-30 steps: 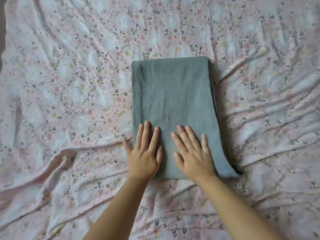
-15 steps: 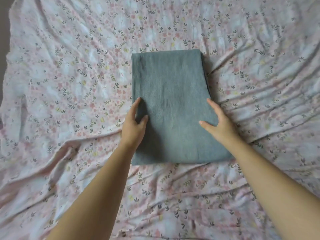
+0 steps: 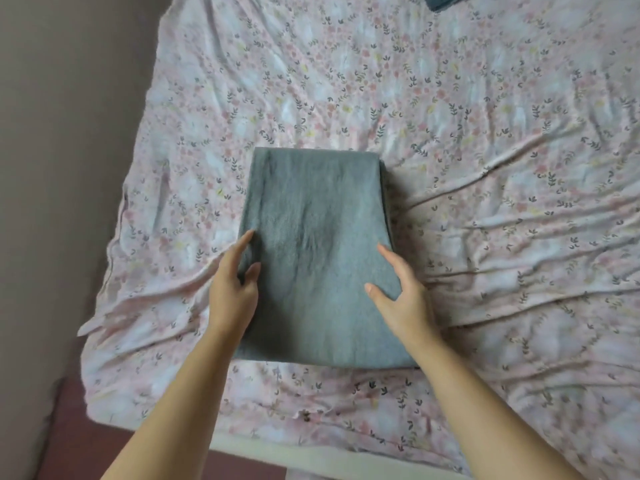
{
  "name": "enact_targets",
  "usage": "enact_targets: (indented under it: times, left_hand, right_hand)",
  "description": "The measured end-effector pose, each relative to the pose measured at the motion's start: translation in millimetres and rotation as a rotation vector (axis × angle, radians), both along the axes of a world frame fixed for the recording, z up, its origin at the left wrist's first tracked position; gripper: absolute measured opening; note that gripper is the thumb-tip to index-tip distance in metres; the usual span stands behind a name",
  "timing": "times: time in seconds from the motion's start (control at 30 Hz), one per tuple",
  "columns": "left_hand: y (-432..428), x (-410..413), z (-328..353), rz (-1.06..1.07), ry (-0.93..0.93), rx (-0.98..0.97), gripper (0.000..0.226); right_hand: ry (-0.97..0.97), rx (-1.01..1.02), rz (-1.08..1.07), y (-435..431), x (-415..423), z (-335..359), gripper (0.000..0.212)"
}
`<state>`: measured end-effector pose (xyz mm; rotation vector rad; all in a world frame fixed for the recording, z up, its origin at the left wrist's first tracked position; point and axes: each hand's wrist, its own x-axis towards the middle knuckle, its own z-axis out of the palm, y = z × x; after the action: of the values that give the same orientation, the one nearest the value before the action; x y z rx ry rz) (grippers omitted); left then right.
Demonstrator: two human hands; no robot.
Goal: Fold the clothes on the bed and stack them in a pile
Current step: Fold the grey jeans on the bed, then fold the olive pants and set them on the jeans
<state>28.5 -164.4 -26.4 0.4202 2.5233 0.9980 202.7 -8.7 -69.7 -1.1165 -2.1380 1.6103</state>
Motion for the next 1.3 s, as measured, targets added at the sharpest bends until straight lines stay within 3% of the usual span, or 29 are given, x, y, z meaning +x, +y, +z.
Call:
enact_targets:
  times: [0.13,0.23,0.37,0.5,0.73,1.03,1.3]
  left_hand:
    - [-35.6,-9.7,-21.1,0.046,-0.09,-0.14,0.044]
    - [-45.5,-6.0,-16.8,0.041,-0.023,-0.204,0.037]
    - [-51.9,18.1,21.0,-0.057,0.167,-0.248,0.032]
    - [-65.7,68.0,81.2,-0.045,0.323,-0.247,0.023]
    - [-102.6,165.7,194.7,0.067,0.458,-0.265,0.032]
    - [-198.6,199.7,288.4,0.249,0.662,-0.34,0.029]
    - [-362.2,193.9,306.3,0.558,0.598,-0.368,0.036]
  right_hand:
    - [-0.134,-0.128,0.03,-20.8,-6.0,-12.7,0.057]
    - [-0.237,-0.172,0.054,-16.4,-2.9,-1.5,0.055]
    - [-0.338,0.027,0.089,-10.6,4.2,40.1,0.045]
    - [-0.259,0.304,0.213,-21.3,14.8,104.8,0.03]
    - [-0.116,0.74,0.39,-58.1,48.0,224.9,0.006]
    - [-0.049,0.902,0.705,-142.0,52.3,325.2,0.035]
    - [0.147,0.947,0.907,-298.9,-10.7,368.9,0.032]
